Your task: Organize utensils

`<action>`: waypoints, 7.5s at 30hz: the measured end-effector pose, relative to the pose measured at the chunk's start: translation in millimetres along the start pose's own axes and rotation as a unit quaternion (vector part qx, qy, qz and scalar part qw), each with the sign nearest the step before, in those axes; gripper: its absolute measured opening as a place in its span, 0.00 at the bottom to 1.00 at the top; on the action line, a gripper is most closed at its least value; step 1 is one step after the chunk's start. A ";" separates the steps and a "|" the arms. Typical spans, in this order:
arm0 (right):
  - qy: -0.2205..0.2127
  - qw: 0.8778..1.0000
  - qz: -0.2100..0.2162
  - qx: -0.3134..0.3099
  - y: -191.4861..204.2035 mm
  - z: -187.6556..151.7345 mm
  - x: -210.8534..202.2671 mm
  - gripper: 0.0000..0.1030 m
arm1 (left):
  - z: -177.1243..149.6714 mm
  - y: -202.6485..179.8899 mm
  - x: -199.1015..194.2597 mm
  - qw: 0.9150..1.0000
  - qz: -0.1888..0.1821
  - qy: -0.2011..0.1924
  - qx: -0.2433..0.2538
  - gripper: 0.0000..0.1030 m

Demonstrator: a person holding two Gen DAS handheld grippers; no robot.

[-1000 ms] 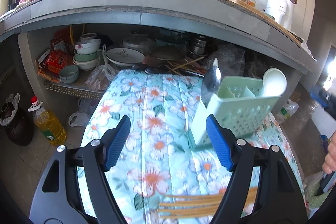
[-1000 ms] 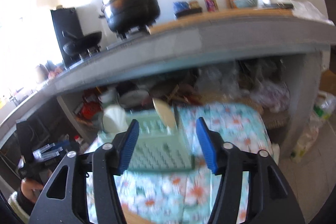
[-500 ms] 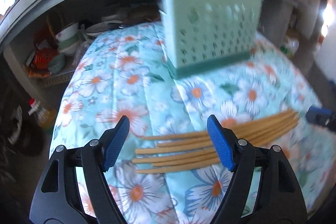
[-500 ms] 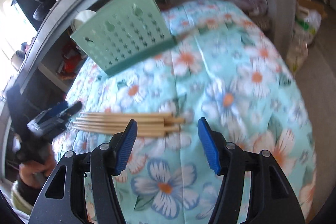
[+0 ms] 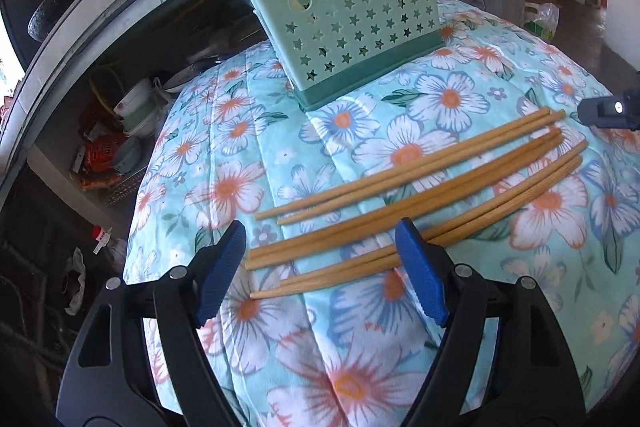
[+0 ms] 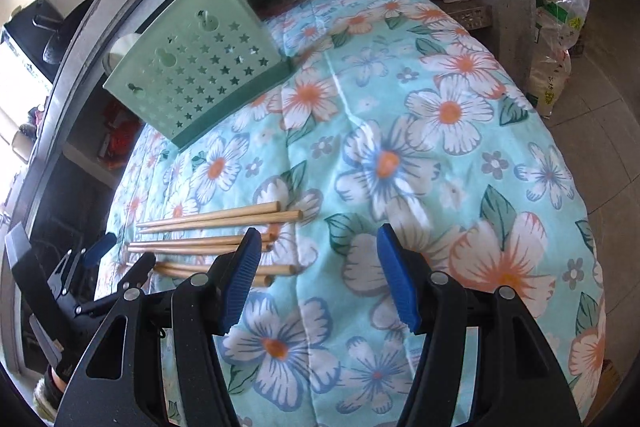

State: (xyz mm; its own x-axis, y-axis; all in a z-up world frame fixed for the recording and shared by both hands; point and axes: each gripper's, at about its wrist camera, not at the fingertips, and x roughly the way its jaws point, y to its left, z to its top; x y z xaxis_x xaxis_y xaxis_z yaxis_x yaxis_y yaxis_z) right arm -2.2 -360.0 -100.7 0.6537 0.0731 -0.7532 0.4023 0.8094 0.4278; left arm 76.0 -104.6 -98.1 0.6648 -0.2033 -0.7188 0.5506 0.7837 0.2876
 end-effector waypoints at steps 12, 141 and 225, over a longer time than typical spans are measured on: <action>0.009 0.999 0.010 0.039 -18.7 2.0 8.4 0.66 | -12.6 -4.2 -9.0 1.000 -0.005 0.018 0.021 0.72; 0.099 0.942 0.200 0.250 -45.4 -20.3 25.6 0.44 | 93.7 -26.2 -91.8 0.980 -0.047 -0.168 0.091 0.08; -0.186 0.964 0.177 0.074 4.8 95.0 -133.6 0.06 | 239.5 85.2 -12.2 0.945 -0.106 -0.245 -0.187 0.37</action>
State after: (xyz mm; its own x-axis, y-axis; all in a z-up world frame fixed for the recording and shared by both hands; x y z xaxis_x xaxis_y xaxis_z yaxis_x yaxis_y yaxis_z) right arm -26.7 -421.3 49.4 0.9405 0.0927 -0.3269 0.1808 0.6779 0.7126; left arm 235.7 -175.9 86.7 0.7638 -0.5554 -0.3290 0.5420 0.8286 -0.1404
